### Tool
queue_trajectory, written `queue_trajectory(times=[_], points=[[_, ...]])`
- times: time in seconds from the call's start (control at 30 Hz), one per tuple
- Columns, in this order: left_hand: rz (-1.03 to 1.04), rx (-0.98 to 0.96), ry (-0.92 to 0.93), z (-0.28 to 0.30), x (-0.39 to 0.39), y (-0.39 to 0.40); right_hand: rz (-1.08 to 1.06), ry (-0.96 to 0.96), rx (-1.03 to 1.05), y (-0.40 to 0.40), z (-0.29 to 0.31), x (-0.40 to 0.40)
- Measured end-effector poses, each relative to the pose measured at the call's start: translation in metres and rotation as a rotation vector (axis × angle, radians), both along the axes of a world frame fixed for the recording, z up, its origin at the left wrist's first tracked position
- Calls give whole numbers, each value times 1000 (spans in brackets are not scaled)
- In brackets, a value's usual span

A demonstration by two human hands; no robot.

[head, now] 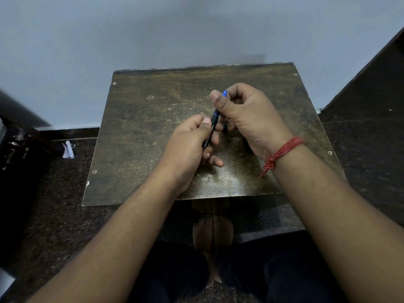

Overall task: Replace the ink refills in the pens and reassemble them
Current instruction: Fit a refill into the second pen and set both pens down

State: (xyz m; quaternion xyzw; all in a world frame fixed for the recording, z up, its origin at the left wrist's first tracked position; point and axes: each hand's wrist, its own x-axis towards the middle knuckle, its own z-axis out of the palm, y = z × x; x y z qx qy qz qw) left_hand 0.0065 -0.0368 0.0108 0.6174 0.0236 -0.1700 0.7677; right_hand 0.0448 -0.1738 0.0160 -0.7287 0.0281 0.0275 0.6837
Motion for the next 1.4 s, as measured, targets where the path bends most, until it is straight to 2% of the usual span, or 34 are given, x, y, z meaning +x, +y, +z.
queue_trajectory(times=[0.27, 0.5, 0.6, 0.8, 1.1, 1.4], points=[[26, -18, -2, -1, 1, 0, 46, 34, 221, -4, 5, -1], [22, -14, -3, 0, 0, 0, -21, 36, 120, 3, -1, 1], [33, -17, -2, -1, 1, 0, -52, 37, 167, -3, -1, 2], [43, -32, 6, -1, 1, 0, 14, 35, 243, -3, 1, 1], [73, 1, 22, 0, 0, -2, -45, 40, 220, 4, 0, 1], [66, -40, 56, 3, 0, 0, -6, 27, 195, 1, 0, 0]])
